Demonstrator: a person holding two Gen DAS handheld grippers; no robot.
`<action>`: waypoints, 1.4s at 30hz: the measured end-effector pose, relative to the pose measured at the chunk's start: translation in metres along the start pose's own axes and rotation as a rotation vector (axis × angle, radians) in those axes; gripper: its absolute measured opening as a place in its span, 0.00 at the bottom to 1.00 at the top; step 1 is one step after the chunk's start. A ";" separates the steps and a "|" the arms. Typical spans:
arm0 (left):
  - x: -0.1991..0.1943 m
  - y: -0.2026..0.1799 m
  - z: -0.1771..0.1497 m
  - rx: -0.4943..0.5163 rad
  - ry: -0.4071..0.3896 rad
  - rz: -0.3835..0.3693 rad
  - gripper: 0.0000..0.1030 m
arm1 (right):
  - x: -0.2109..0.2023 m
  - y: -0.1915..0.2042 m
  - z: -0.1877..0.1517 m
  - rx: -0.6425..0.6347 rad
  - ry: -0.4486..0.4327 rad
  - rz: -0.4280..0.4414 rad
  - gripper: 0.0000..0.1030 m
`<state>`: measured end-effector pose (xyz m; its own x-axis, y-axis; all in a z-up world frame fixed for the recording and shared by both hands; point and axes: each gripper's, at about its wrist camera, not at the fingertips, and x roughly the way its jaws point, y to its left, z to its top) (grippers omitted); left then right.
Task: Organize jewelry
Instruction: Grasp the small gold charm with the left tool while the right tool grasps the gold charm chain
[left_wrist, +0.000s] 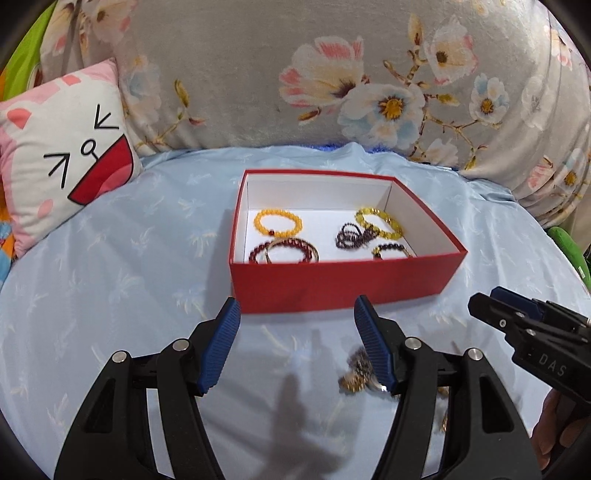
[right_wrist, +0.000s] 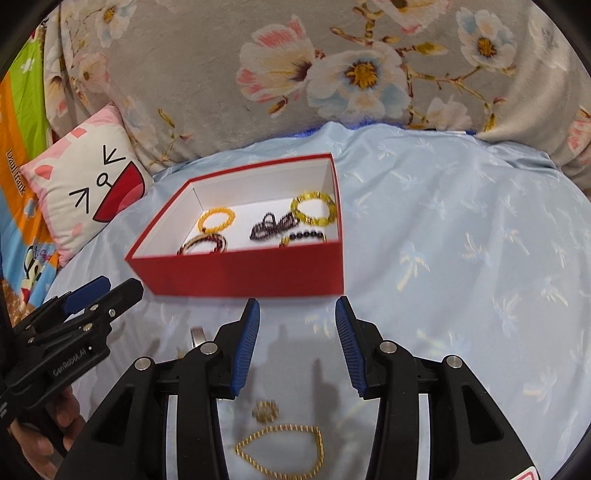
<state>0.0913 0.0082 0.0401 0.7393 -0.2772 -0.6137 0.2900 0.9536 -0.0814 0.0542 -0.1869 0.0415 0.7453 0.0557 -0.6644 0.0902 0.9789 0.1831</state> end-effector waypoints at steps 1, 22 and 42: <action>0.000 -0.001 -0.004 -0.003 0.011 -0.001 0.59 | -0.002 -0.002 -0.005 0.003 0.006 0.000 0.41; -0.006 0.005 -0.052 -0.062 0.115 -0.030 0.61 | -0.008 0.012 -0.058 -0.034 0.082 0.024 0.40; 0.003 0.008 -0.052 -0.066 0.158 -0.039 0.61 | 0.012 0.024 -0.056 -0.046 0.123 0.029 0.16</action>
<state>0.0642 0.0215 -0.0034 0.6220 -0.2969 -0.7245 0.2719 0.9496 -0.1557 0.0283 -0.1523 -0.0022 0.6604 0.1048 -0.7435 0.0370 0.9845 0.1716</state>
